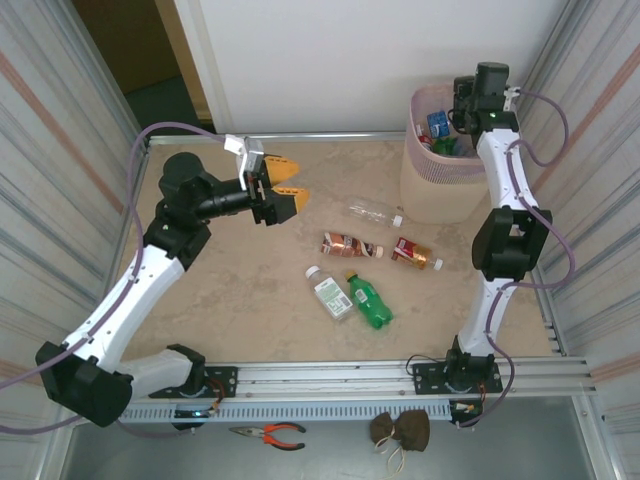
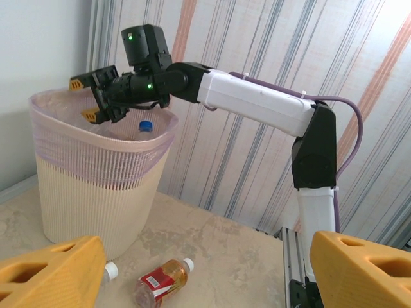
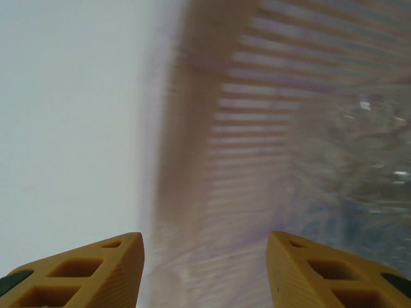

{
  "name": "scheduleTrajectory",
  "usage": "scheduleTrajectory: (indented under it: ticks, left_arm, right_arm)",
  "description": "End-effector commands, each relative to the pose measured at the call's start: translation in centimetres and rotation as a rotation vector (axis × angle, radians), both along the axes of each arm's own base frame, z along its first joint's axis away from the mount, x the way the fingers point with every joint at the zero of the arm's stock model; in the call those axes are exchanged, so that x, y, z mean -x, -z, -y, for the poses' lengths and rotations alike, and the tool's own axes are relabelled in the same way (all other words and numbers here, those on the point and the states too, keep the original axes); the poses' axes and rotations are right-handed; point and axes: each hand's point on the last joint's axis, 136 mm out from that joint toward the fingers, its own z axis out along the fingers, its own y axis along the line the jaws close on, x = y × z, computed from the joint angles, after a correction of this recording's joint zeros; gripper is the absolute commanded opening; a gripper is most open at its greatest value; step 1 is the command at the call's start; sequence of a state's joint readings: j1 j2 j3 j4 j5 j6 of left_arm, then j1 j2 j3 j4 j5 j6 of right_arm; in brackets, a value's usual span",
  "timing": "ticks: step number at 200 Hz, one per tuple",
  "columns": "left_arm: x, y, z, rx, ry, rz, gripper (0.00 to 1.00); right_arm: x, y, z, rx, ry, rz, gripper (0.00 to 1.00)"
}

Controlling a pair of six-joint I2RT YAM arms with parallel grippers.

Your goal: Put the plastic bottles in the bin

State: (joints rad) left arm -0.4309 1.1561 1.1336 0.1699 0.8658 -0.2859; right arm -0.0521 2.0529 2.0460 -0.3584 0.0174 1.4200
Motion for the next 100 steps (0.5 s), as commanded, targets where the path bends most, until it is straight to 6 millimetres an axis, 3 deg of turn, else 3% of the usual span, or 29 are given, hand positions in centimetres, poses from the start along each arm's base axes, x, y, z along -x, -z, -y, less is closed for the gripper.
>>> scheduleTrajectory:
  ticks: [1,20,33,37,47,76,80,100]
  left_arm:
    - [-0.5,-0.2,-0.2,0.006,-0.013,0.021,0.83]
    - [-0.7,-0.1,-0.1,0.006,-0.012,0.015,0.83]
    - [-0.7,-0.1,-0.1,0.006,-0.010,0.013,0.83]
    - [-0.7,-0.1,-0.1,0.006,-0.008,0.013,0.83]
    - [-0.6,-0.3,-0.1,0.008,-0.007,0.013,0.83]
    - [-0.3,-0.5,-0.2,0.013,-0.009,0.015,0.83]
    - [-0.3,-0.5,-0.3,0.013,-0.012,0.014,0.83]
    - [-0.5,-0.4,-0.4,0.010,-0.032,-0.004,0.82]
  right_arm:
    - [0.6,3.4,1.1,-0.046,0.045,-0.052,0.51]
    - [1.7,6.5,1.8,-0.070,0.085,-0.138,0.50]
    - [1.9,7.1,2.1,-0.085,0.091,-0.158,0.49]
    - [2.4,8.6,2.1,-0.089,0.092,-0.194,0.49]
    - [2.5,8.8,2.3,-0.094,0.093,-0.200,0.49]
    - [2.2,5.9,2.3,-0.049,0.062,-0.132,0.49]
    - [1.9,3.9,2.3,-0.036,0.053,-0.091,0.50]
    - [2.5,0.4,2.3,0.018,0.023,-0.039,0.51]
